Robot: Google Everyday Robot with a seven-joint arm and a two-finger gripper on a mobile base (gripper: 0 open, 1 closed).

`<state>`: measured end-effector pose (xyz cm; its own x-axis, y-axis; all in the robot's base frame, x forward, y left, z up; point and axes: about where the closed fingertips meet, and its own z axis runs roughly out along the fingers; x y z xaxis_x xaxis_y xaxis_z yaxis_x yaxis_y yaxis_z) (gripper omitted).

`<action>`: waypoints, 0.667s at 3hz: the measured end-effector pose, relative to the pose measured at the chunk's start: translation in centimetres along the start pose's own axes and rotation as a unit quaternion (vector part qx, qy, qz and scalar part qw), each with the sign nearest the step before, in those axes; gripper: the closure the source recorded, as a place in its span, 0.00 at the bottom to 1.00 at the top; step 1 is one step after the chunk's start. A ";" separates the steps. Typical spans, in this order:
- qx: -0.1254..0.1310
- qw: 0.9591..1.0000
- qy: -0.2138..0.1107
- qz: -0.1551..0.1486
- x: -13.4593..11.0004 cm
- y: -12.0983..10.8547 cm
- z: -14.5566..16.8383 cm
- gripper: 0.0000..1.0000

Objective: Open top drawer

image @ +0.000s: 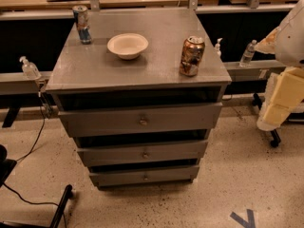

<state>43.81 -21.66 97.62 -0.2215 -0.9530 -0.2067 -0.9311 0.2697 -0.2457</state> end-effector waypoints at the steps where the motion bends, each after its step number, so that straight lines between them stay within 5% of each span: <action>1: 0.000 1.000 0.000 0.000 0.0 0.0 0.0 0.00; 2: -0.025 0.999 -0.027 0.013 -0.9 1.6 3.2 0.00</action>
Offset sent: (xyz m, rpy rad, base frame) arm -0.0124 0.0724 -0.1358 0.2918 0.1773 -0.0021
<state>43.50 -19.90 94.37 -0.2311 -0.9365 -0.2637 -0.9391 0.2856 -0.1913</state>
